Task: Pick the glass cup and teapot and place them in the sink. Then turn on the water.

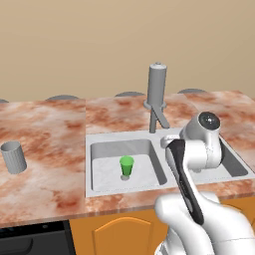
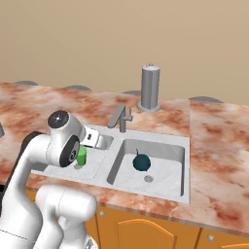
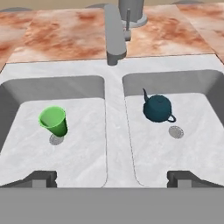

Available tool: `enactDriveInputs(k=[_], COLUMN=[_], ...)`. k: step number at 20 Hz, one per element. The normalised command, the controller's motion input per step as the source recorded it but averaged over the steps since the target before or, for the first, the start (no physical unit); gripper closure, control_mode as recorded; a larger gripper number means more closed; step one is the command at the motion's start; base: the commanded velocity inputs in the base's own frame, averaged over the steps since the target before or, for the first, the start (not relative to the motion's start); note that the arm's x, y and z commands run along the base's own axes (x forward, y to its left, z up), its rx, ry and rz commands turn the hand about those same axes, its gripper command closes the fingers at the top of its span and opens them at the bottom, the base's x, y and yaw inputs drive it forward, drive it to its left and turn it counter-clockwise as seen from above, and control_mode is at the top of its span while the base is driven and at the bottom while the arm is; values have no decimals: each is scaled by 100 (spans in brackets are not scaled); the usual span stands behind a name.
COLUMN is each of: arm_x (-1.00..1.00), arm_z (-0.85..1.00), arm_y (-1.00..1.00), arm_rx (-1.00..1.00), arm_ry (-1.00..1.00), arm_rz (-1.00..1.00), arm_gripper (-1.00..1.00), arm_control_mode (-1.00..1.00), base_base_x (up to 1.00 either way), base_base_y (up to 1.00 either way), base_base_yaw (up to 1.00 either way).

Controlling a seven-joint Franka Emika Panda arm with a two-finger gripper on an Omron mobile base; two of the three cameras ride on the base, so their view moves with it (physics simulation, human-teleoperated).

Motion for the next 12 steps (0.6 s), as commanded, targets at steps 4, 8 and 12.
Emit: enactDriveInputs(k=[4, 8, 12], arm_x=[-16, -3, 0], arm_z=[9, 0, 0], arm_y=[35, 13, 0], arm_rx=[2, 0, 0], arm_ry=[0, 0, 0], arm_rz=[2, 0, 0], arm_gripper=[-100, -100, -100], arm_control_mode=[-100, -100, -100], base_base_x=[0, 0, 0], base_base_y=[0, 0, 0], base_base_yaw=[0, 0, 0])
